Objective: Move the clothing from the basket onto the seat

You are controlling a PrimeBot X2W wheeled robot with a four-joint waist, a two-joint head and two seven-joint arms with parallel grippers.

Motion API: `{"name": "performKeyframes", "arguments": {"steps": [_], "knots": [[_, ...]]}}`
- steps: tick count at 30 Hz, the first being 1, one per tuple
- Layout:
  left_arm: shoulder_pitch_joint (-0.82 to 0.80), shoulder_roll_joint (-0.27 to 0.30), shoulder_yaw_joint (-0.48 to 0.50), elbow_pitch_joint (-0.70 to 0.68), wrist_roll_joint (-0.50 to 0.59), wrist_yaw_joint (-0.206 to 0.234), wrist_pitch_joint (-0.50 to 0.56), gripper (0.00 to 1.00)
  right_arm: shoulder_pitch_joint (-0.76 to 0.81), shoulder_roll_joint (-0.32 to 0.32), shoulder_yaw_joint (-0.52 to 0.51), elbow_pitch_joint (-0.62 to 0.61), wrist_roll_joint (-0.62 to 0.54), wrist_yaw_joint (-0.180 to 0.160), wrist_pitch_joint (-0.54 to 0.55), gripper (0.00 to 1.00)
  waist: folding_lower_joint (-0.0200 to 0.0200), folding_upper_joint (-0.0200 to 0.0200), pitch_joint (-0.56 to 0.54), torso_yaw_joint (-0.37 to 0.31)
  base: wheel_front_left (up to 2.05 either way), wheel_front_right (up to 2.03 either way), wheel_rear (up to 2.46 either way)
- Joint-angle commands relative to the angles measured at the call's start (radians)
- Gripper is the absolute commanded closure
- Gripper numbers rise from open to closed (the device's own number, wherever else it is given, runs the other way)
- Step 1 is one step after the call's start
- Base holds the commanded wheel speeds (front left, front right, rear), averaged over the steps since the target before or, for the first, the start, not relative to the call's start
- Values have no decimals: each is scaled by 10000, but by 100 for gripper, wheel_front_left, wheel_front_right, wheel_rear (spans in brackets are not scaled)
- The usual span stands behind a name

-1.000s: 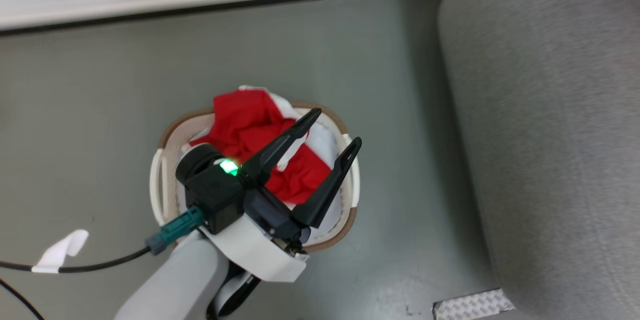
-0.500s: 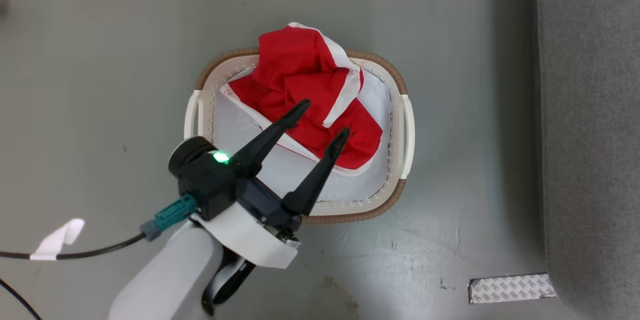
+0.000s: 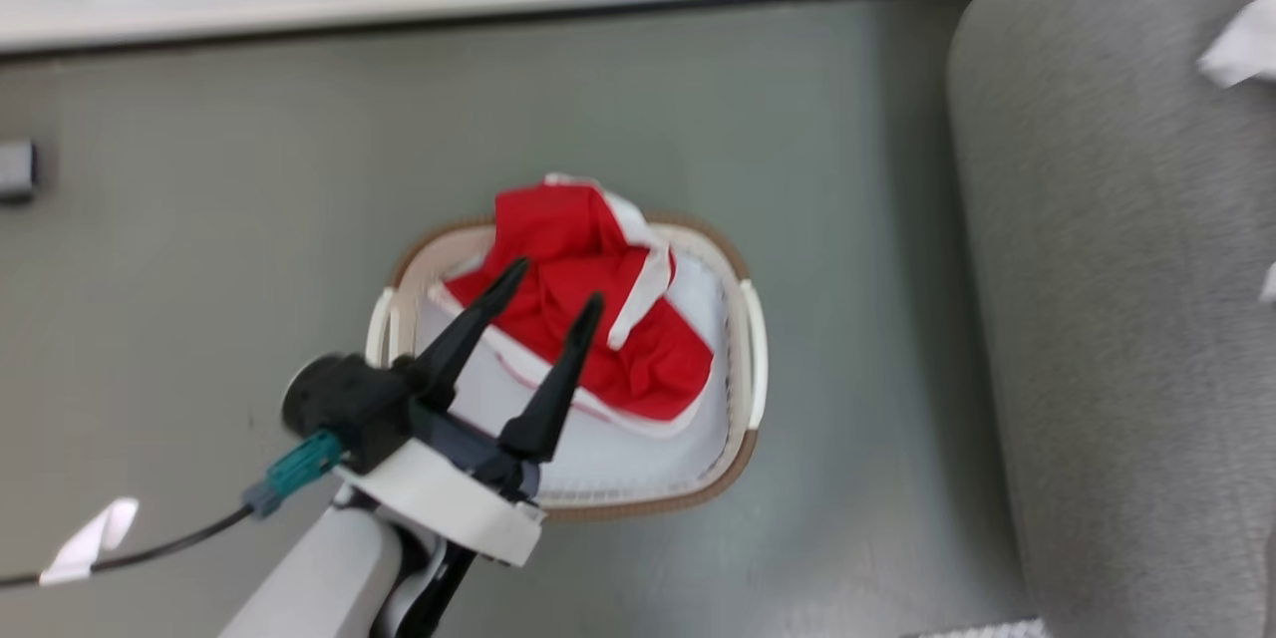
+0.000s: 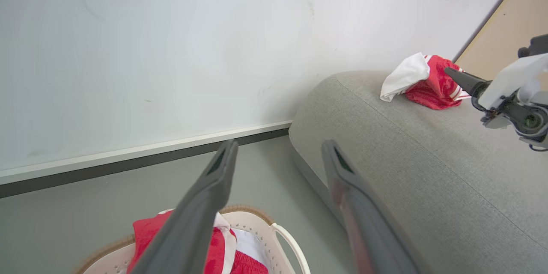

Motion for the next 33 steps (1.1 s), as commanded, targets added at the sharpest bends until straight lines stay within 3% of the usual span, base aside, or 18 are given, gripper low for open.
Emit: {"name": "performKeyframes", "arguments": {"steps": [1, 10, 20, 33], "knots": [[289, -22, 183, 50, -58, 84, -3, 0, 501, 17, 385, -213, 282, -25, -72, 0, 0, 0, -727, -263, 0, 0, 0], [1830, -580, 1510, 55, 305, 243, -5, 0, 3528, 53, 3574, -2179, 2626, -25, -89, 0, 0, 0, -2194, -222, 0, 0, 0], [3199, -1348, 3504, 172, 1127, 120, -5, 0, 5806, 65, 5453, -4545, 3617, -23, -76, 0, 0, 0, -3271, 312, 0, 0, 0], [4957, -2148, 5434, 448, 2729, -204, -5, 0, 8004, 49, 7016, -4632, 3693, -25, -78, 0, 0, 0, -4643, 898, 0, 0, 0]]}}
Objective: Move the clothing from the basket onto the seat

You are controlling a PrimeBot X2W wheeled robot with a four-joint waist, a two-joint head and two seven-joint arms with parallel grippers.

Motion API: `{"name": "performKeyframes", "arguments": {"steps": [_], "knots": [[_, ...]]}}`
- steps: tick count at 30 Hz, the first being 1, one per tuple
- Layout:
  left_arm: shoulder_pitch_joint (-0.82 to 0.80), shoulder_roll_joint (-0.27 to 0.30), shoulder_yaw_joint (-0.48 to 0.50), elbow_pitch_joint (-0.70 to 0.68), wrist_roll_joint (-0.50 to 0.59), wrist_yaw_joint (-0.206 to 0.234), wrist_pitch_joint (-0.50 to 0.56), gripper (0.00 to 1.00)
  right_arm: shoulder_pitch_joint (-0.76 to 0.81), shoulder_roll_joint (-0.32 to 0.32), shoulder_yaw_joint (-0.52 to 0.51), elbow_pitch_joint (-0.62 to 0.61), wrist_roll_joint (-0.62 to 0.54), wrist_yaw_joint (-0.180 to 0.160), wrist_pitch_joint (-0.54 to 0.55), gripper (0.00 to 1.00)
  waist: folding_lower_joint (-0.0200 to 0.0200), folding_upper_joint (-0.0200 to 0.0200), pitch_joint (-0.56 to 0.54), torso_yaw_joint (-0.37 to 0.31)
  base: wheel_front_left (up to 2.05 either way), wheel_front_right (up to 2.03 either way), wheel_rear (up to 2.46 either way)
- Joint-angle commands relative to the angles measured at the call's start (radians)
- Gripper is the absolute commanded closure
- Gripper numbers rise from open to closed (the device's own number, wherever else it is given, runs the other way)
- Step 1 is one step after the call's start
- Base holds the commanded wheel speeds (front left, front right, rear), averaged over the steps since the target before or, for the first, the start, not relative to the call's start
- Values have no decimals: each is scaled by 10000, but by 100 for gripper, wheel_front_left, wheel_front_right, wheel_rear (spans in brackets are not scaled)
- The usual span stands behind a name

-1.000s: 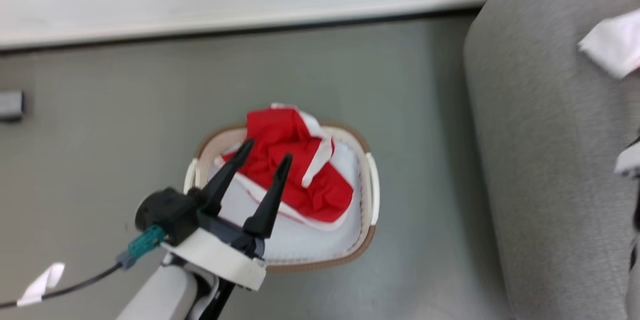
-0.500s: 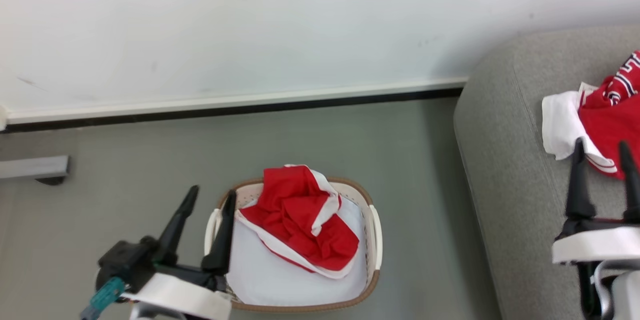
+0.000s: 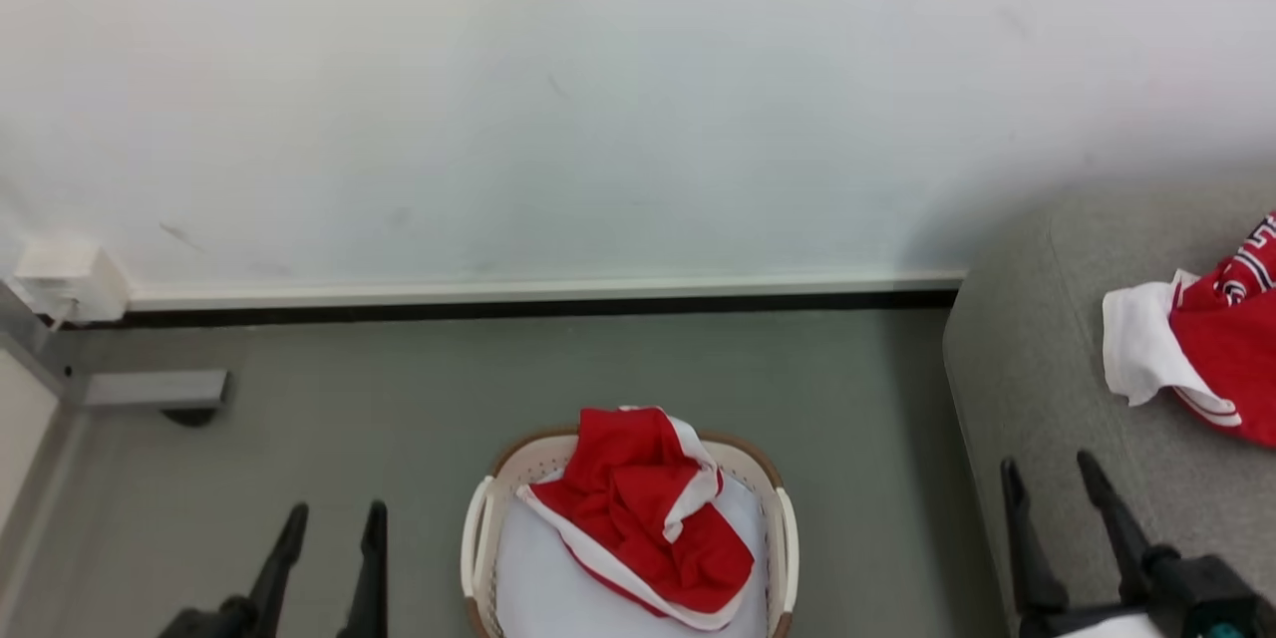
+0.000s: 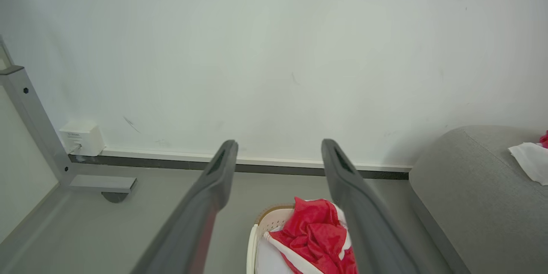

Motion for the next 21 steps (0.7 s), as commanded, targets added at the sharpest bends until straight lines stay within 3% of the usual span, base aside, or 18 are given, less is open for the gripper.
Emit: {"name": "performKeyframes", "arguments": {"steps": [1, 21], "knots": [[308, -76, 105, 52, 163, -69, -4, 0, 302, -35, 95, 111, 78, -25, -1, 0, 3, 0, -330, 151, 0, 0, 0], [951, -495, 545, 363, 459, -233, -4, 0, 635, -36, 436, 822, 424, -25, -1, 0, 3, 0, -853, 10, 0, 0, 0]]}}
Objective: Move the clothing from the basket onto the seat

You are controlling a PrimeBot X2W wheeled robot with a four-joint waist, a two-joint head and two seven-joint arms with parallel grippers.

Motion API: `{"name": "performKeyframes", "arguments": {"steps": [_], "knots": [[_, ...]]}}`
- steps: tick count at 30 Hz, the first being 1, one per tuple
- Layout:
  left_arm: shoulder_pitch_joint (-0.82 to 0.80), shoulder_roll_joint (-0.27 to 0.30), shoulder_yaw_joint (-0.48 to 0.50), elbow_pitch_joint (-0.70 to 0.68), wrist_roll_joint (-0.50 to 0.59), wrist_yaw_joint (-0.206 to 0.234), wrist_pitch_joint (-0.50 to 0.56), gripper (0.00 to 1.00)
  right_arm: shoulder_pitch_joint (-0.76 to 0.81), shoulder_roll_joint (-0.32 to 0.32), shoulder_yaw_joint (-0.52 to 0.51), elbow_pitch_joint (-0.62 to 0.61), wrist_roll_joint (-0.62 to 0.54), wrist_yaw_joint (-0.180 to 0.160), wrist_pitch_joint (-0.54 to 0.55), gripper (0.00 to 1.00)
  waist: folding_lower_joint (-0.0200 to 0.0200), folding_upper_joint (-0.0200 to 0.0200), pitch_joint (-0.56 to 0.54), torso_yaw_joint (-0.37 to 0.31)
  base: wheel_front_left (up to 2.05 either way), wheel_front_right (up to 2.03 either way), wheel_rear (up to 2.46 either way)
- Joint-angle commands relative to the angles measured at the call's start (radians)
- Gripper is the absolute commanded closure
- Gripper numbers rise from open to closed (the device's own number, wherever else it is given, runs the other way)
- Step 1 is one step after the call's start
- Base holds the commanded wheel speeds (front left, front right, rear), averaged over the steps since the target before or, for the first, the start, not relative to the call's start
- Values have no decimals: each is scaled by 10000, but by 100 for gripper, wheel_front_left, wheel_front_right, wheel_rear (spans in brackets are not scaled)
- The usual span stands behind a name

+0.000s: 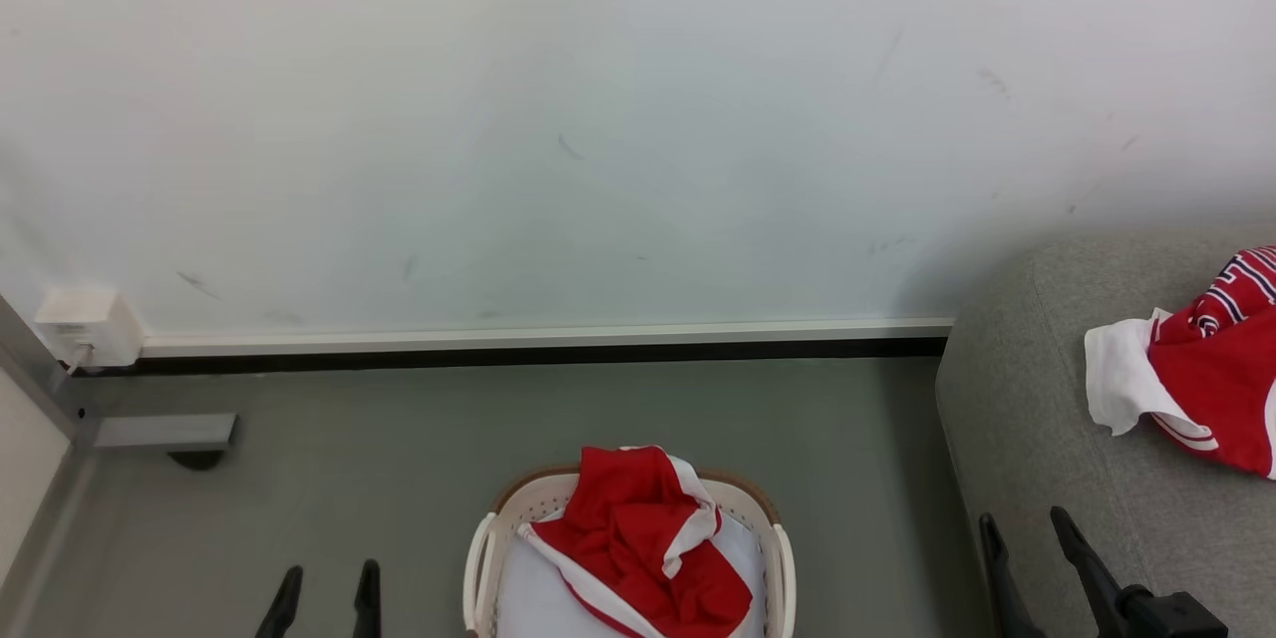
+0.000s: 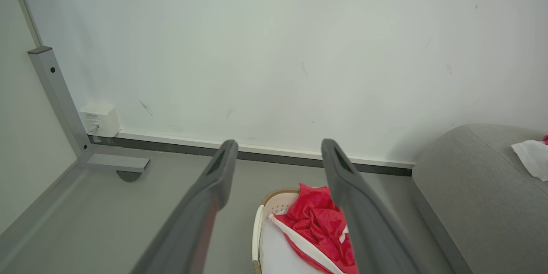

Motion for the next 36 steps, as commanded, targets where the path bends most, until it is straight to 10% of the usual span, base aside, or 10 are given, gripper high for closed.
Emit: {"name": "performKeyframes", "arguments": {"steps": [1, 13, 36], "knots": [[116, 11, 28, 33, 150, -24, -2, 0, 104, -28, 0, 21, 32, -25, -1, 0, 1, -1, 4, 12, 0, 0, 0], [-170, -24, -196, -147, 149, -41, -2, 0, -301, -30, 114, -240, -78, -25, -2, 0, 1, -1, 587, -260, 0, 0, 0], [-8101, 1249, -4461, 4084, -896, -29, 922, 0, -3504, -22, -792, -3289, -931, -25, -2, 0, 1, -1, 7528, -943, 0, 0, 0]]}}
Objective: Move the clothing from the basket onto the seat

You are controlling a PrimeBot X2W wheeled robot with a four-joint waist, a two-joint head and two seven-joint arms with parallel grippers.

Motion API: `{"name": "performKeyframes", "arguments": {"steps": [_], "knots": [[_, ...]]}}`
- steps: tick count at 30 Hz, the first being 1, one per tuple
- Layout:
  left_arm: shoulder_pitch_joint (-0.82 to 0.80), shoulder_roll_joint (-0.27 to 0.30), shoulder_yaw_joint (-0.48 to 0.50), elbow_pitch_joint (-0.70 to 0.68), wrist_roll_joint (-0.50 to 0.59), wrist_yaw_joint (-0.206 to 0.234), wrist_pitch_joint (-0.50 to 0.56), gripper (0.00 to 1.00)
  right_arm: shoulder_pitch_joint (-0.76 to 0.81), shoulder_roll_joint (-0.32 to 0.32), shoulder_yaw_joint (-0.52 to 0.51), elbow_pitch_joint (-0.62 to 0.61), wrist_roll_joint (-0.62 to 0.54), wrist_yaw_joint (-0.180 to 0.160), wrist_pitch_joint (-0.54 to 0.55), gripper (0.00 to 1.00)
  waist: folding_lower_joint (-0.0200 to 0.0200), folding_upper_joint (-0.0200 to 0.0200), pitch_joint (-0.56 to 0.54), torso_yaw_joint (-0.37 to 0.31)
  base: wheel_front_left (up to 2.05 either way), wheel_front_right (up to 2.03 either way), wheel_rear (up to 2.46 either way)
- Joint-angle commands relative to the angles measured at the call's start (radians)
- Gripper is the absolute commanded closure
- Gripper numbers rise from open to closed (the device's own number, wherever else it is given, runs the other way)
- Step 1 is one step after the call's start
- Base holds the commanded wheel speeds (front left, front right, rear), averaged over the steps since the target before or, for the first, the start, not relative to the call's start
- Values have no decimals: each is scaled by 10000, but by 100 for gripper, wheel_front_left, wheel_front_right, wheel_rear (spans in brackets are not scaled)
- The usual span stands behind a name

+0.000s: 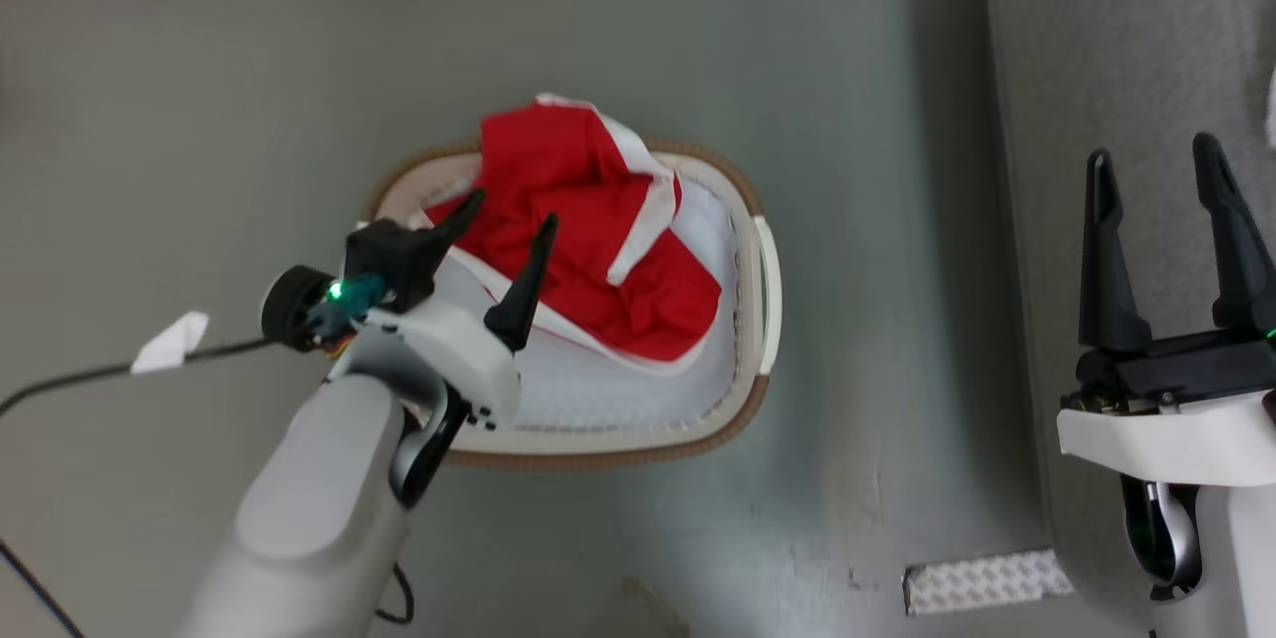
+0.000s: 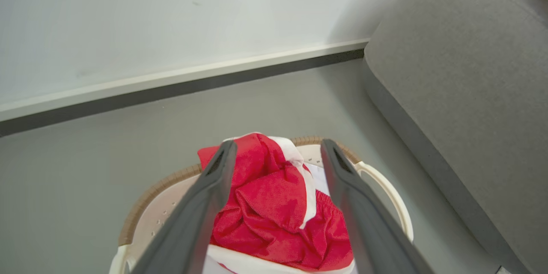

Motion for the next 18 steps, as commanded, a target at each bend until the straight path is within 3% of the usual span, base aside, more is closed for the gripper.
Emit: {"name": "performKeyframes", "arguments": {"steps": [1, 10, 18], "knots": [[-431, 4, -109, 332, -27, 13, 209, 0, -184, -12, -4, -210, -14, -25, 2, 0, -5, 0, 1345, -244, 0, 0, 0], [-2572, -348, -666, 2588, 197, 23, 616, 0, -124, -14, 121, -961, -388, -25, 2, 0, -5, 0, 2641, -140, 0, 0, 0], [-3094, -635, -1298, 3792, -251, 16, 470, 0, -33, -15, -1, -949, -546, -25, 2, 0, -5, 0, 2803, 59, 0, 0, 0]]}}
